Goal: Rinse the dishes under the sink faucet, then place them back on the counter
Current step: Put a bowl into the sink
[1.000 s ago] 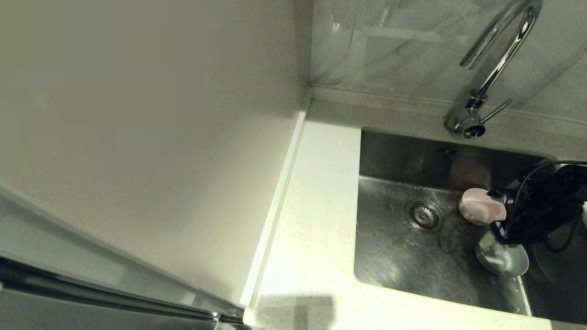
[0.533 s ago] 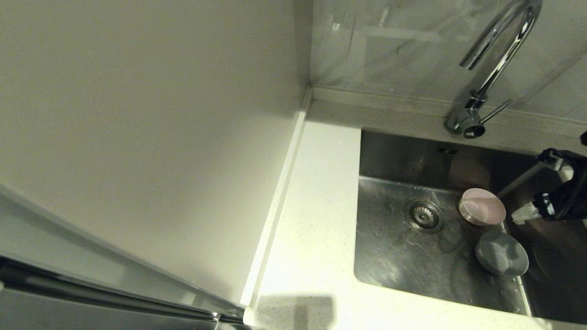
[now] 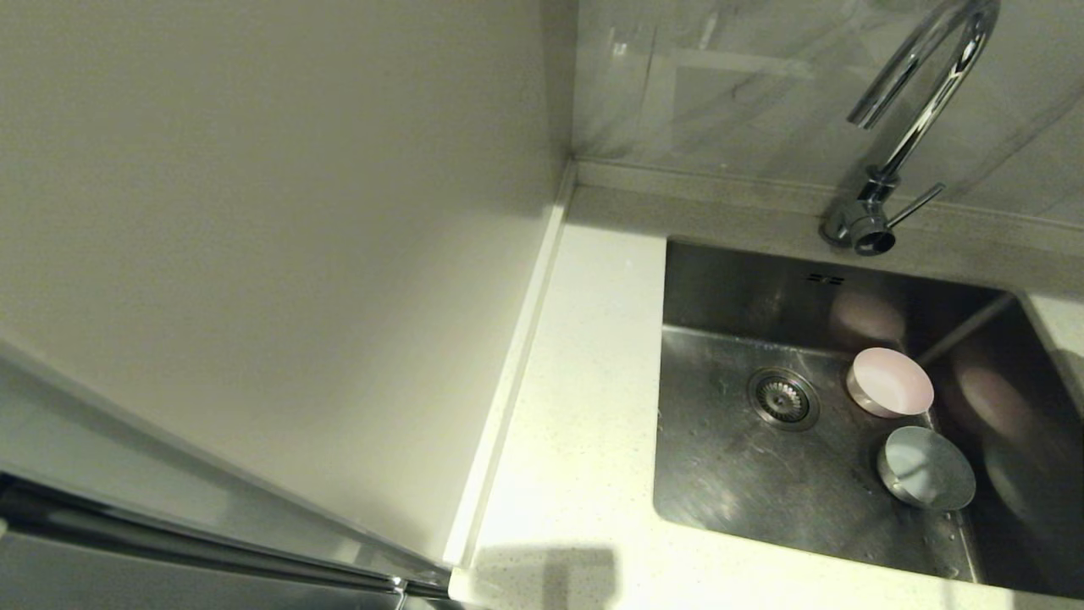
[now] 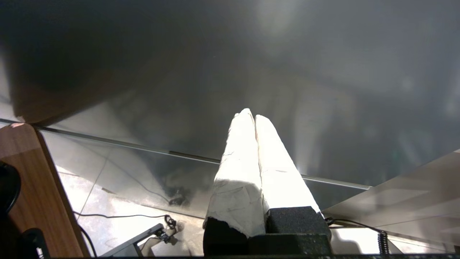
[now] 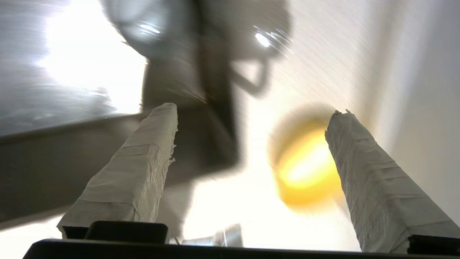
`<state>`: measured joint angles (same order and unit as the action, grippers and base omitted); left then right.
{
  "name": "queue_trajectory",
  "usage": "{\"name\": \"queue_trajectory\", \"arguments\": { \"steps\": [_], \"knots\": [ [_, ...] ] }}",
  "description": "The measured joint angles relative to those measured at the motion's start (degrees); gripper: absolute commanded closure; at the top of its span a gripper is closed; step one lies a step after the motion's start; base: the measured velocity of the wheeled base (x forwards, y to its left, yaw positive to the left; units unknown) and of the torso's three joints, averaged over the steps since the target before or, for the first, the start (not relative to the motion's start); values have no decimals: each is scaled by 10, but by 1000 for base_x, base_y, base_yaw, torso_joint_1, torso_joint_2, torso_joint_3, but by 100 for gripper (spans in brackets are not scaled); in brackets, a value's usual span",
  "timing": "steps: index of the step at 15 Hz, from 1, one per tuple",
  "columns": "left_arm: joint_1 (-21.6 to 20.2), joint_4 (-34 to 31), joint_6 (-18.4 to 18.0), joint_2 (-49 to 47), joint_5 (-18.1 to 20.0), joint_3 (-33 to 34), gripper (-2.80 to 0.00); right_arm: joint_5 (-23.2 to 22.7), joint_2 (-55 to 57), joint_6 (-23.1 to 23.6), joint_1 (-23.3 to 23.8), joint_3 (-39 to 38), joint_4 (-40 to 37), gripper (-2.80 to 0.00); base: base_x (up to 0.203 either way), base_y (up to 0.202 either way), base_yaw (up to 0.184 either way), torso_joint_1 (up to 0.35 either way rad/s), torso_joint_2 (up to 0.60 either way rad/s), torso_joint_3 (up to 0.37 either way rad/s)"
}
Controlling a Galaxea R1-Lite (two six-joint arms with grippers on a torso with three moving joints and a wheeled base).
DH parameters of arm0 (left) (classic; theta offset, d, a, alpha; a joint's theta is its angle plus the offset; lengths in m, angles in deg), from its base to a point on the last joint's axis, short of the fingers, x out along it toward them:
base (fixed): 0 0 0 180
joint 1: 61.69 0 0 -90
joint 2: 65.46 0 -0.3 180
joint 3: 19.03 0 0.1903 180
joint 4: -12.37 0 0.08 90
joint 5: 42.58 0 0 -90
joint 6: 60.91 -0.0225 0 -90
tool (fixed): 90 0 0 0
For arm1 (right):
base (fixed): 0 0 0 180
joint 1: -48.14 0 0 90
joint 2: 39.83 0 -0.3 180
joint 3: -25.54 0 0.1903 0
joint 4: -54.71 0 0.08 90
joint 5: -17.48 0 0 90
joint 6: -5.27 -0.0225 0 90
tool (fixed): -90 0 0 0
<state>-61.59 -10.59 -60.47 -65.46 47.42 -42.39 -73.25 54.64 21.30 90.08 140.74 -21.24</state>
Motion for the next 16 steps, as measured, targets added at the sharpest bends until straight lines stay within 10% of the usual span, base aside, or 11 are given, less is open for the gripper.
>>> {"name": "queue_trajectory", "arguments": {
  "steps": [5,16],
  "knots": [
    [0,0,0,0,0,0,0,57,11,-43,92,1,-88,-280,0,0,0,0,0,0],
    [0,0,-1,0,0,0,0,28,87,-149,112,-29,-148,-280,0,0,0,0,0,0]
  ]
}}
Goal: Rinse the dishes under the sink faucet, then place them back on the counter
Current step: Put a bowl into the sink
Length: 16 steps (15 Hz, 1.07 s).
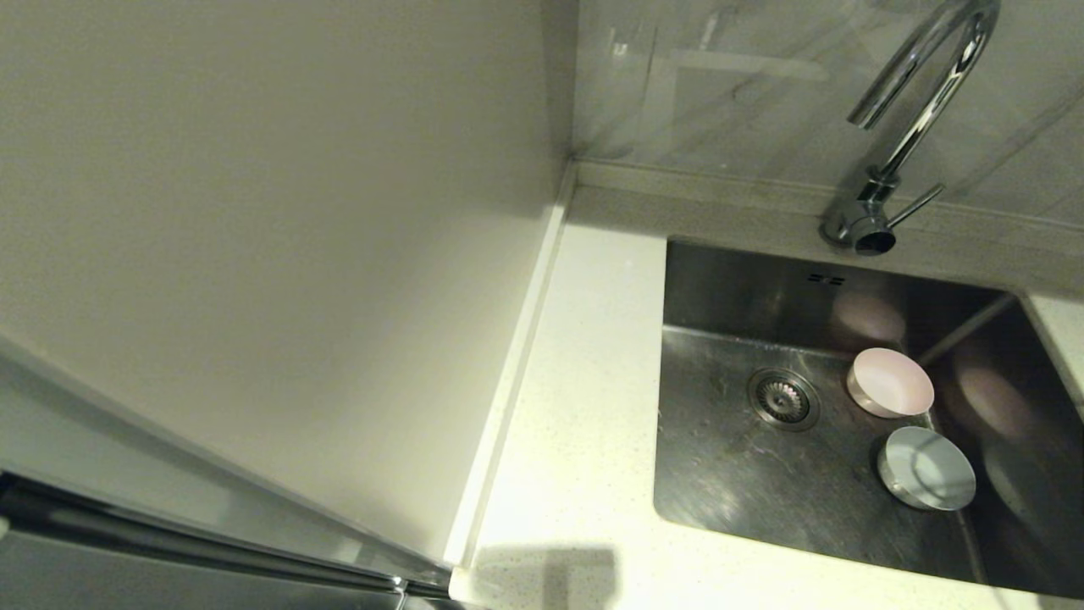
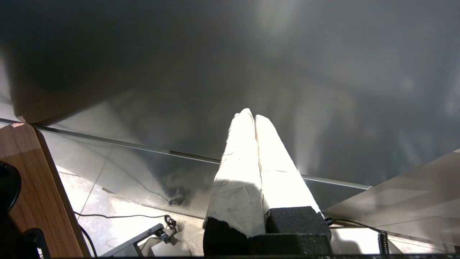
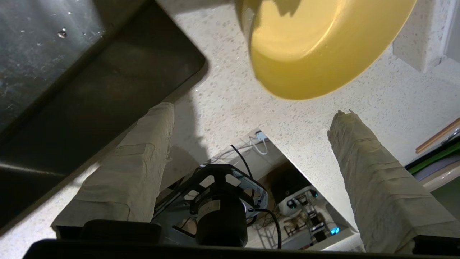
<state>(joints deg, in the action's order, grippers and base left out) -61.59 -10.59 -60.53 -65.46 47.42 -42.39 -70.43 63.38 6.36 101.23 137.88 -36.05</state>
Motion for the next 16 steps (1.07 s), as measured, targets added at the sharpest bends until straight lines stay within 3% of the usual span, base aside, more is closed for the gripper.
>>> {"name": "queue_trajectory", "arguments": {
  "steps": [7,16],
  "knots": [
    [0,0,0,0,0,0,0,-30,85,-2,24,48,0,-280,0,0,0,0,0,0],
    [0,0,0,0,0,0,0,-35,130,-1,29,45,-3,-280,0,0,0,0,0,0]
  ]
}}
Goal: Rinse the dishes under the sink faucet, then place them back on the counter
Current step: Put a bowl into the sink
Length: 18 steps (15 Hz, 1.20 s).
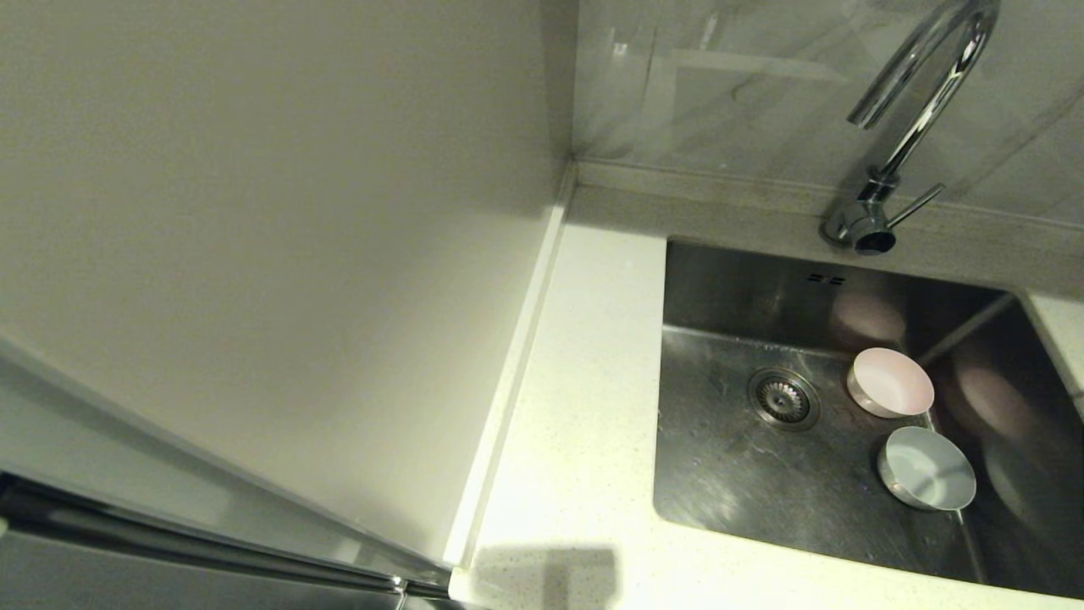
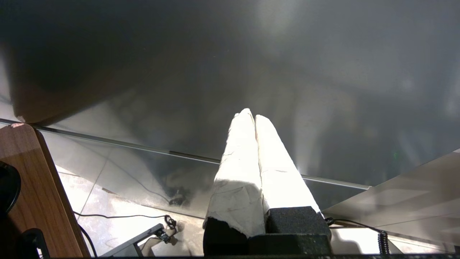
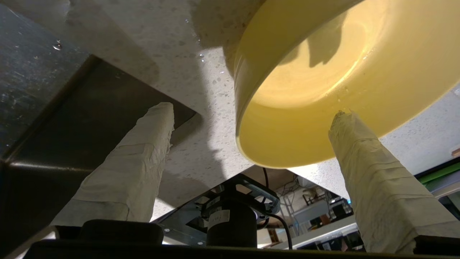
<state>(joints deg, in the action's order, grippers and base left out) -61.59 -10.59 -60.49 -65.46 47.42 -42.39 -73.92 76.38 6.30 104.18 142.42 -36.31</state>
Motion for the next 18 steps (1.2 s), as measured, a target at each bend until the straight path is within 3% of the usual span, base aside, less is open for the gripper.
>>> {"name": "queue_trajectory", "arguments": {
  "steps": [4,5,15,18],
  "knots": [
    [0,0,0,0,0,0,0,0,15,1,2,-5,0,-280,0,0,0,0,0,0],
    [0,0,0,0,0,0,0,0,19,1,2,-5,0,0,0,0,0,0,0,0],
    [0,0,0,0,0,0,0,-12,28,8,2,-9,-1,0,0,0,0,0,0,0],
    [0,0,0,0,0,0,0,-21,20,46,-2,-10,1,0,0,0,0,0,0,0]
  ]
}}
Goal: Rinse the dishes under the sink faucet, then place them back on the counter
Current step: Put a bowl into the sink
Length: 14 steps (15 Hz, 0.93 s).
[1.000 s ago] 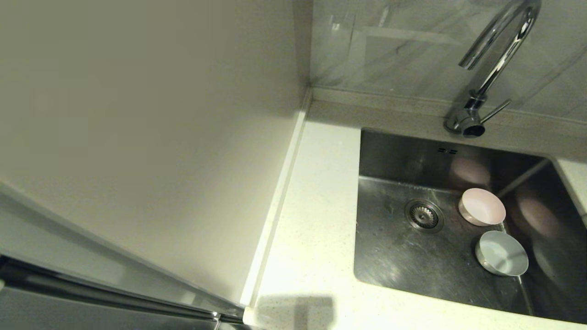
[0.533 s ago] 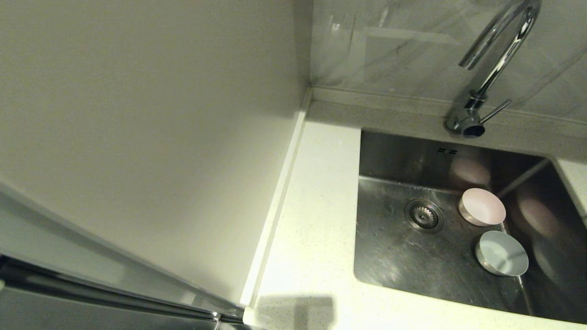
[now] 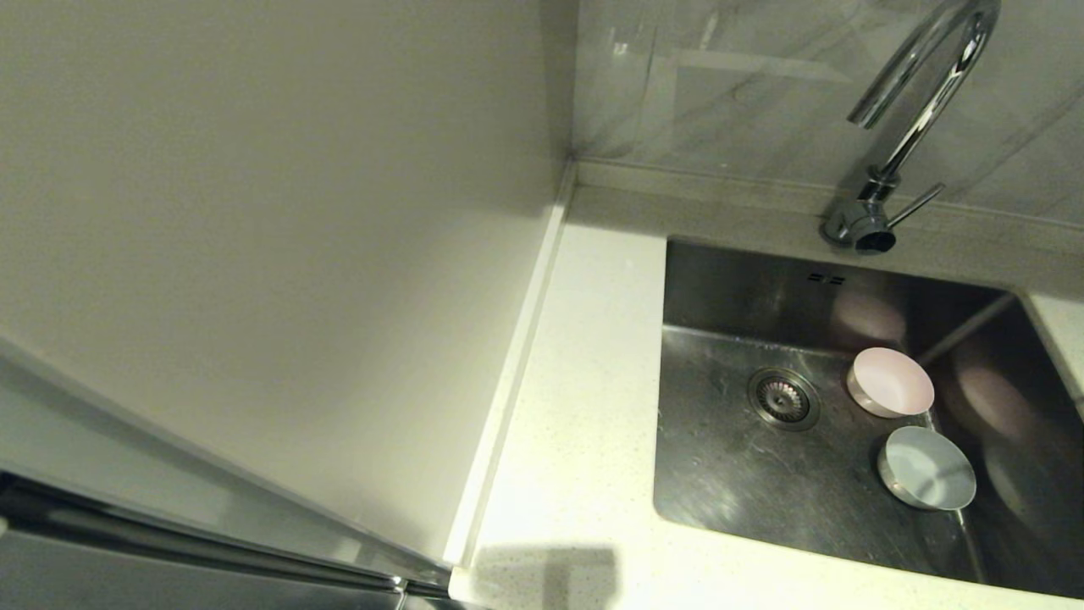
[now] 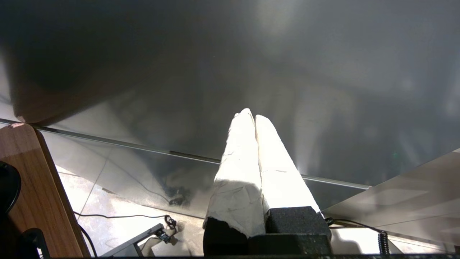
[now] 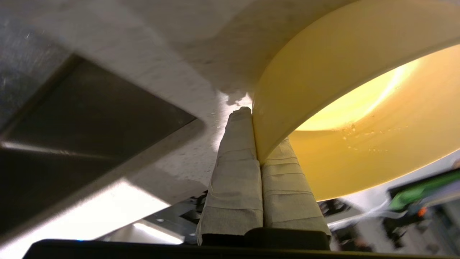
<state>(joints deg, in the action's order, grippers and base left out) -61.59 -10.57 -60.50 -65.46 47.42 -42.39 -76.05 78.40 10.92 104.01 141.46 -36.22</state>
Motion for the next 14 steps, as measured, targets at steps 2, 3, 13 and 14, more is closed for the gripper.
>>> {"name": "queue_trajectory", "arguments": {
  "steps": [2,3,13,14],
  "knots": [
    [0,0,0,0,0,0,0,-15,-13,25,-11,1,2,0,0,0,0,0,0,0],
    [0,0,0,0,0,0,0,-18,-22,26,-22,1,2,0,0,0,0,0,0,0],
    [0,0,0,0,0,0,0,-25,-159,22,-303,-49,2,0,0,0,0,0,0,0],
    [0,0,0,0,0,0,0,-20,-168,18,-339,-54,11,0,0,0,0,0,0,0]
  ]
}}
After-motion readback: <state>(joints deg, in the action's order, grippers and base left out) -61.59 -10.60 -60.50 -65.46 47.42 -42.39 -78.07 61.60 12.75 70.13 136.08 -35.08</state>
